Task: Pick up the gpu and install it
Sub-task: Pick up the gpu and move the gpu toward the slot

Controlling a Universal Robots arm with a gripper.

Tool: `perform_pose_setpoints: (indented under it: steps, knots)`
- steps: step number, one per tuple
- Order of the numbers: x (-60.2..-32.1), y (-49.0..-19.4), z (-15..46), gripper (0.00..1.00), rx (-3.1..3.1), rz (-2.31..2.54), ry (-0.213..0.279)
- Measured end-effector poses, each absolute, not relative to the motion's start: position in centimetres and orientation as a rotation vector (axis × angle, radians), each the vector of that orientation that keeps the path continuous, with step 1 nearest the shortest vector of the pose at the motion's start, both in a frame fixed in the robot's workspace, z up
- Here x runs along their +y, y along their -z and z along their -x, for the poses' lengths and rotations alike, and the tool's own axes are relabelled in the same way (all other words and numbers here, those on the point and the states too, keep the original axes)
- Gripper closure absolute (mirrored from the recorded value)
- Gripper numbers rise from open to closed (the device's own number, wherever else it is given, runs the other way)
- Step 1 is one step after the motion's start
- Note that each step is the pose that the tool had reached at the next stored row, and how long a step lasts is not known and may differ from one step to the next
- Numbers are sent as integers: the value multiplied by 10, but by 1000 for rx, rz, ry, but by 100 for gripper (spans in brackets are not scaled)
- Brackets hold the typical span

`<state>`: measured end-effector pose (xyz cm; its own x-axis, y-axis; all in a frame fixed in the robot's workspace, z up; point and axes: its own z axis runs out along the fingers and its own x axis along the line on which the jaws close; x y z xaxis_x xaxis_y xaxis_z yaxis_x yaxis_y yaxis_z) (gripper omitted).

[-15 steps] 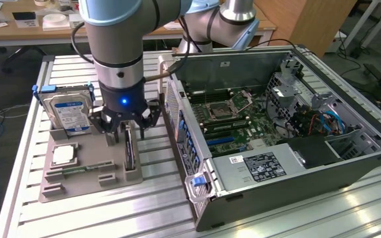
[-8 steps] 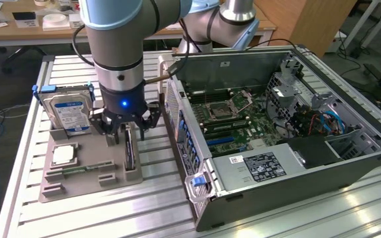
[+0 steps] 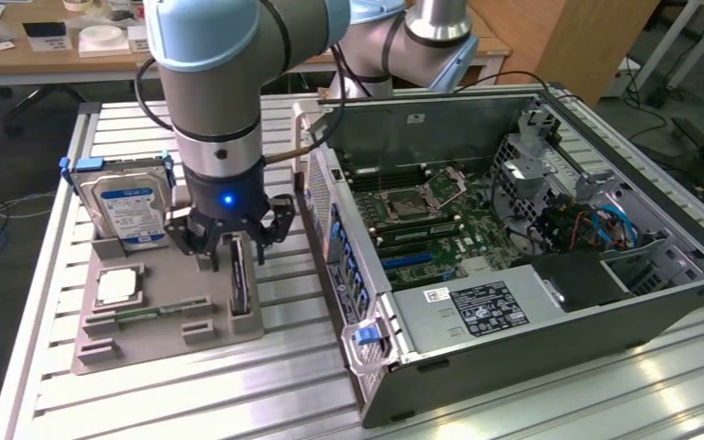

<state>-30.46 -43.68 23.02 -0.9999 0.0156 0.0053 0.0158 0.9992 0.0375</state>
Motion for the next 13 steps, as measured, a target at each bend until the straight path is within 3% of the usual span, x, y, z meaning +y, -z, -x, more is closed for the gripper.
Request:
perform_pose_setpoints:
  steps: [13]
  knots:
    - [-431, -208, 307, 40, -3136, 24, 59]
